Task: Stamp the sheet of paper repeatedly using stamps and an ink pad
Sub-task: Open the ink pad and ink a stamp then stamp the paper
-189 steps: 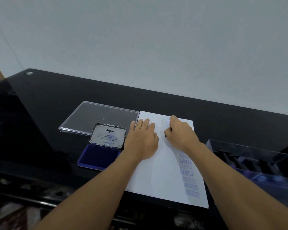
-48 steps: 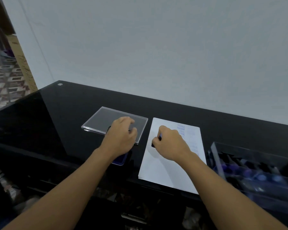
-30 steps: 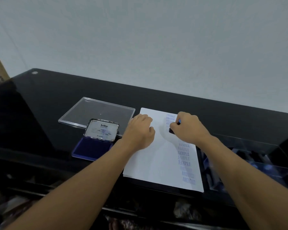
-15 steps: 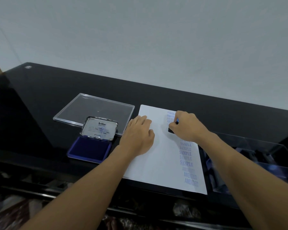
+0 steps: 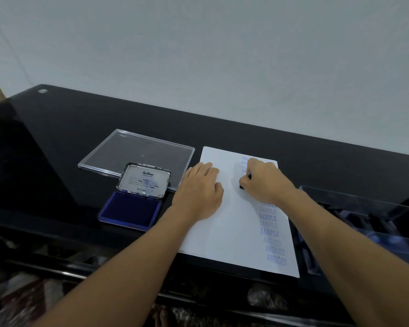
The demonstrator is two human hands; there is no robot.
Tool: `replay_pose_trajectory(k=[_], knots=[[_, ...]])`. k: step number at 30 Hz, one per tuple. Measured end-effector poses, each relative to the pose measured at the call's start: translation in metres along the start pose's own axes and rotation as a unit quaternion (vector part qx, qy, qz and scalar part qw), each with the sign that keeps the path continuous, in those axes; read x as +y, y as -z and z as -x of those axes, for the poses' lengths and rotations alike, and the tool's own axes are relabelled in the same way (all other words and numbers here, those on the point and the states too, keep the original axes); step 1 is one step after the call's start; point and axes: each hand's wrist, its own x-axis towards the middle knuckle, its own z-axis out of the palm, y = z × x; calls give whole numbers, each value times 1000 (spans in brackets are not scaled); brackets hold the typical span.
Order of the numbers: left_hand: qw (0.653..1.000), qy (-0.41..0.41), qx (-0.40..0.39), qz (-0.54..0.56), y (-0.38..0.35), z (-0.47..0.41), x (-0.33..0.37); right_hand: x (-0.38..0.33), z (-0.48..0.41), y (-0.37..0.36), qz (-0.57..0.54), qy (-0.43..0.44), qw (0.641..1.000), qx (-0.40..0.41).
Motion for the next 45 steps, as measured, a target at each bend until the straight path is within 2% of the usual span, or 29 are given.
replay_pose_trajectory(k=[11,26,35,45], knots=[[1000,-1,-12,-5,0,0,0,1,5,-21,-19,-19,998,63],[999,12,-34,-14,-1,1,1,-2,-6,-11,-56,-28,998,23],[999,11,-33,-14,1,1,4,-1,1,-24,-54,-30,996,70],[999,13,-28,-12,0,1,3,-4,-4,-19,-59,-45,995,61]])
